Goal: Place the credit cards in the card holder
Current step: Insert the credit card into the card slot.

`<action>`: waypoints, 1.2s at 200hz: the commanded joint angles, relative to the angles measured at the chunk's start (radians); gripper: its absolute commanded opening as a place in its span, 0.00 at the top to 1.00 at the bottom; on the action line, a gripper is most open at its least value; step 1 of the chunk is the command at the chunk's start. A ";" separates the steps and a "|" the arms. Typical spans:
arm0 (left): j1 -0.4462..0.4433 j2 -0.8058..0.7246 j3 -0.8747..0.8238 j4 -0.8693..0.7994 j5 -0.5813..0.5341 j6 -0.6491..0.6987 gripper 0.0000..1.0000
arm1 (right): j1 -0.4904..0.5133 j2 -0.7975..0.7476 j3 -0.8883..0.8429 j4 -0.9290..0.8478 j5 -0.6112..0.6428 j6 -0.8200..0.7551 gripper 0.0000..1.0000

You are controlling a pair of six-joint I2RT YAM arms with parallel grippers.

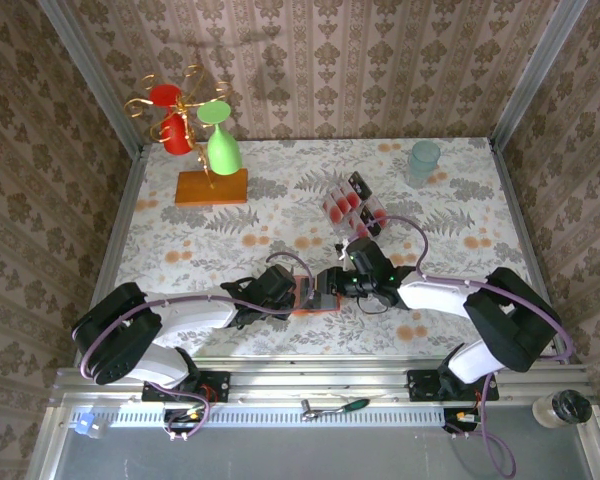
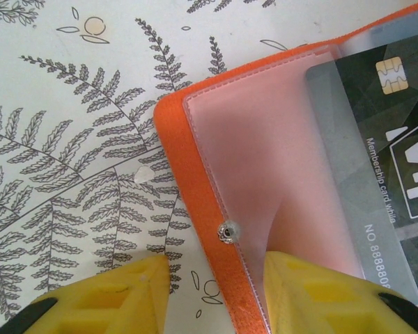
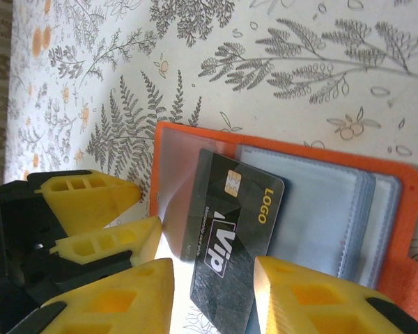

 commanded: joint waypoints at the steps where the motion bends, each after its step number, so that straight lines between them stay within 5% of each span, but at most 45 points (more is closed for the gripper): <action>1: 0.000 -0.008 -0.021 -0.010 -0.020 -0.014 0.59 | 0.004 0.000 0.038 -0.132 0.031 -0.079 0.70; 55: 0.004 -0.013 -0.025 -0.002 -0.019 -0.011 0.59 | 0.018 0.084 0.086 -0.113 0.005 -0.084 0.86; 240: 0.088 -0.073 -0.075 -0.006 -0.004 -0.027 0.58 | 0.079 0.254 0.225 -0.086 -0.040 -0.049 0.88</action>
